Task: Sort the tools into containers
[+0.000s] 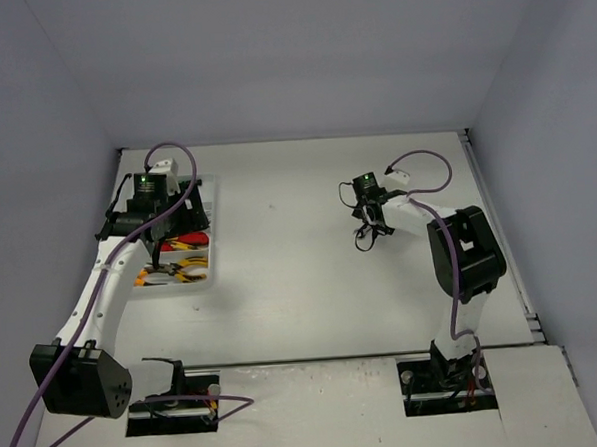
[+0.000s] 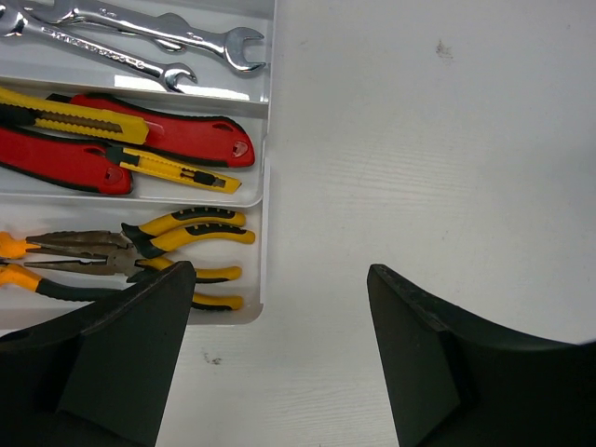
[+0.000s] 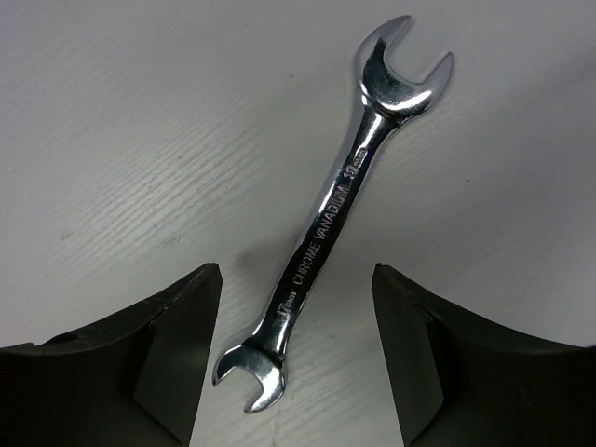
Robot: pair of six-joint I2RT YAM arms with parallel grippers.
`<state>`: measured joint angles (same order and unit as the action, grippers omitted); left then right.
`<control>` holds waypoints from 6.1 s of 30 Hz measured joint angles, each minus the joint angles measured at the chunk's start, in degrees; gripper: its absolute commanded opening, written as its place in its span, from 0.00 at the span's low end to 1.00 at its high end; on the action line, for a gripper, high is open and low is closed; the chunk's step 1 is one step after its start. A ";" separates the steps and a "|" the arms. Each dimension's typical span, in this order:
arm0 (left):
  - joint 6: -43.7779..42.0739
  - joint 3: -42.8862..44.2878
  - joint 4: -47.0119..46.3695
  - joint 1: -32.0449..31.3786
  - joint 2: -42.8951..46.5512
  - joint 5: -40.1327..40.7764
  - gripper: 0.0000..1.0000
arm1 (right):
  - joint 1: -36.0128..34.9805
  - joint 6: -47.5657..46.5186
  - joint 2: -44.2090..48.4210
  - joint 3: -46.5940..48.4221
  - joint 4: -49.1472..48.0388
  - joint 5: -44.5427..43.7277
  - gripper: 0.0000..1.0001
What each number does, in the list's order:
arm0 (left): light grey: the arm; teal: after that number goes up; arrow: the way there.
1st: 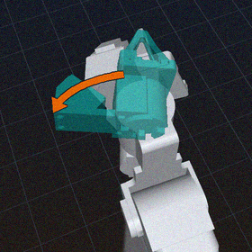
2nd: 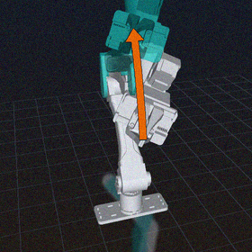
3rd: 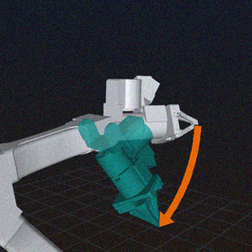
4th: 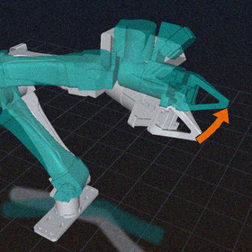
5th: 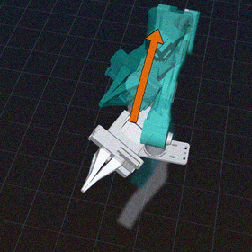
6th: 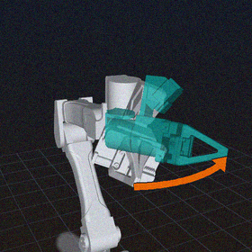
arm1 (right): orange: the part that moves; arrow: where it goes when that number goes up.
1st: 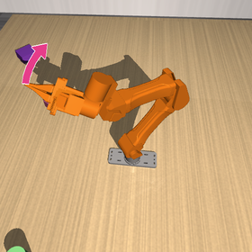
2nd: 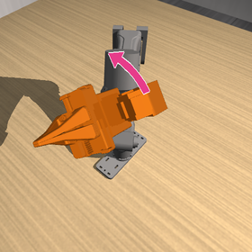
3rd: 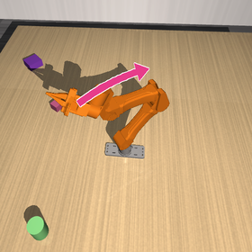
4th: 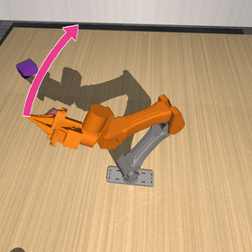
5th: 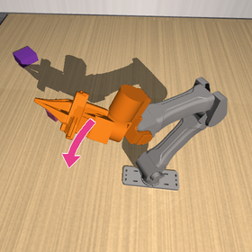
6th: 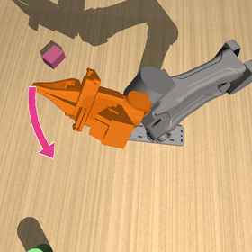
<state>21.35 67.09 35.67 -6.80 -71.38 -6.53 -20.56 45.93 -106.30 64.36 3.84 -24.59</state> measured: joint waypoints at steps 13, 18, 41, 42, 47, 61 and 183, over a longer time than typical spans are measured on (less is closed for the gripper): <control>-0.07 -0.04 0.07 0.93 0.66 -1.77 0.72 | -0.09 0.43 -2.99 1.03 1.34 -1.54 0.45; 0.12 -0.07 0.05 2.56 0.68 -2.66 0.72 | -0.78 -0.20 -1.82 -1.06 0.38 -1.62 0.32; 0.21 -1.33 -0.37 3.18 2.02 -3.82 0.72 | -26.46 -8.93 20.34 -24.39 -0.49 12.45 0.16; 0.21 -1.33 -0.40 3.18 2.03 -3.89 0.72 | -27.05 -8.92 21.51 -25.30 -0.08 13.63 0.19; 0.30 -1.33 -0.52 3.18 2.03 -4.17 0.72 | -28.21 -8.53 24.94 -27.13 3.10 15.83 0.29; 0.33 -1.33 -0.82 3.18 2.01 -4.43 0.72 | -23.72 -12.28 12.39 -13.52 7.07 15.00 0.31; 31.86 -12.01 -44.22 -1.98 -13.83 -25.31 0.00 | -25.97 -30.60 42.18 -15.79 -2.46 21.91 0.54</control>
<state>53.21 55.08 -8.55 -8.78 -85.21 -31.84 -46.53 15.33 -64.12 48.57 1.37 -2.68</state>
